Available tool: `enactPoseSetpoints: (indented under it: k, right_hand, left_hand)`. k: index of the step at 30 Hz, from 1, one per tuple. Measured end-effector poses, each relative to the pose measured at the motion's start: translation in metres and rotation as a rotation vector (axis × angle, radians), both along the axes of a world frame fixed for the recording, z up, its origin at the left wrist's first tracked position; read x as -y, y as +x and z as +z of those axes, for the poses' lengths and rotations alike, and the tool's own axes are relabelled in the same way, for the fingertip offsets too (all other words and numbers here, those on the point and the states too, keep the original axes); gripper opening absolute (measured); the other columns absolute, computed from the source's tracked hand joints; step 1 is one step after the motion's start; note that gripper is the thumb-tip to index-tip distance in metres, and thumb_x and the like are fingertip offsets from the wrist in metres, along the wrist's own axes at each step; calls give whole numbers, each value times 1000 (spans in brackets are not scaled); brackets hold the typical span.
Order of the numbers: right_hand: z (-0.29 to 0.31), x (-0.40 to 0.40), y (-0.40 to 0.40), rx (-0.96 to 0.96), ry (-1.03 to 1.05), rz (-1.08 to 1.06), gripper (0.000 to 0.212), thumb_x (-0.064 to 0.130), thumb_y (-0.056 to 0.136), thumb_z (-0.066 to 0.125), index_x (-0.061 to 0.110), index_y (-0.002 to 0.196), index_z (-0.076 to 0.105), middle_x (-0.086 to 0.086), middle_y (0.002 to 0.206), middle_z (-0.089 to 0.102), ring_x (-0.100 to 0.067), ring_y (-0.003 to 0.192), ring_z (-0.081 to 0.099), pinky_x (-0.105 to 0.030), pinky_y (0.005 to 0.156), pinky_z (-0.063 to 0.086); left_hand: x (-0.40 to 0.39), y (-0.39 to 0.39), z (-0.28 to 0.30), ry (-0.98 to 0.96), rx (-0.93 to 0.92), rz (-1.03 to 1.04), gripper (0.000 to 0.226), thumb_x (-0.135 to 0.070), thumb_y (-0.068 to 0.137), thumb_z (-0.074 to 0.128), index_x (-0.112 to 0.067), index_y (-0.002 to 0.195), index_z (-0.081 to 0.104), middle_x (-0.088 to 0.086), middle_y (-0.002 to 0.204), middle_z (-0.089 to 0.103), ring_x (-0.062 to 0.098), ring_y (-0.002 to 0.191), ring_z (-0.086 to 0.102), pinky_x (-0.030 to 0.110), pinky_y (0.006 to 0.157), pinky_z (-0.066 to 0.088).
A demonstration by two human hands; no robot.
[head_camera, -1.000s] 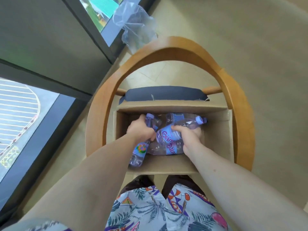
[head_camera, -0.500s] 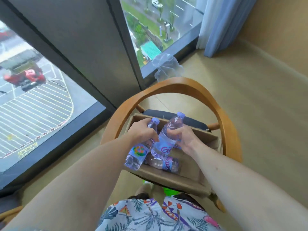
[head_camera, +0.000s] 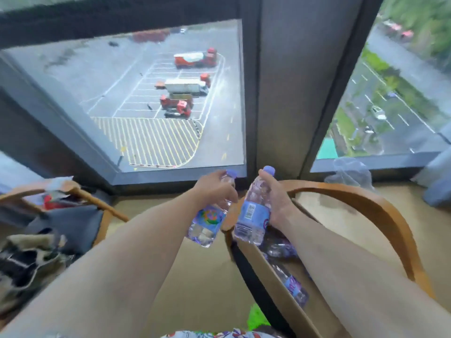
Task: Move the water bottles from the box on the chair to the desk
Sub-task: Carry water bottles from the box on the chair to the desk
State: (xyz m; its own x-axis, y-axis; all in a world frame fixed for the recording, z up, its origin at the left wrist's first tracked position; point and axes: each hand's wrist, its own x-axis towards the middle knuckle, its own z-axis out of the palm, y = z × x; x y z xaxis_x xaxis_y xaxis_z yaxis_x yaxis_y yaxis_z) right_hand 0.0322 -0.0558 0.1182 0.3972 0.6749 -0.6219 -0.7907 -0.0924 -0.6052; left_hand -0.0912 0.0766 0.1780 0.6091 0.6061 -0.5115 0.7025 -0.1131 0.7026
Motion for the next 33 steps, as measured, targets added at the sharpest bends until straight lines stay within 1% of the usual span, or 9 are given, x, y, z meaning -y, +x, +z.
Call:
enactPoseSetpoints:
  k: [2,4,9,13,17,21,25,29,33]
  right_hand:
    - [14,-34,-30,9,55,101,36,43,83,76,19,68,55,-1,62,56,-19,59,54,-33,69,48]
    - [28,-66,-69,28,104,216,36,41,82,77,19,66,53,0,60,54,-17,54,54,-31,61,48]
    - [62,-136,-203,129,213,498,34,41,81,76,18,75,52,0,58,58,-18,53,58,-35,62,49]
    - [80,-167,-340,164,274,719,30,34,90,68,20,71,49,-1,65,46,-17,54,48,-30,61,46]
    - [91,-185,-477,233,295,906,21,32,93,66,15,89,56,-5,77,44,-20,64,44,-29,62,46]
    - [101,-191,-606,258,318,1113,31,40,86,73,15,78,58,-7,68,58,-21,57,58,-30,59,55]
    - [110,-186,-723,292,334,1252,36,38,86,76,7,100,65,-18,83,70,-27,62,68,-33,56,60]
    - [120,-182,-825,299,358,1374,33,34,86,77,4,97,66,-14,75,72,-24,54,68,-31,50,57]
    - [126,-184,-917,286,424,1532,31,32,85,77,5,97,67,-17,83,70,-26,59,68,-31,52,58]
  left_hand:
    - [-19,-46,14,26,21,103,51,-15,51,82,-39,89,57,4,90,69,23,59,76,26,47,57]
    - [-36,-99,25,57,39,215,51,-13,55,84,-38,89,55,7,92,69,22,58,75,26,46,57]
    - [-62,-249,49,191,58,449,61,-19,58,84,-36,106,50,-1,89,66,5,50,70,17,42,51]
    - [-69,-391,59,274,14,636,44,-20,54,82,-25,91,60,6,92,69,24,66,76,32,61,62]
    - [-61,-537,61,294,22,855,42,-24,45,84,-20,82,63,4,82,73,16,52,72,26,46,56]
    - [-41,-672,64,260,95,1089,58,-18,30,84,-17,83,61,5,75,69,18,48,68,30,50,55]
    - [-6,-789,67,264,111,1272,57,-15,35,80,-13,89,63,-4,56,67,20,47,68,27,47,53]
    - [36,-884,76,309,85,1463,63,-22,29,81,-18,90,66,-6,59,69,21,51,70,27,51,55]
    - [70,-954,89,353,58,1664,46,-16,40,82,-17,84,66,-3,57,70,23,49,71,25,48,53]
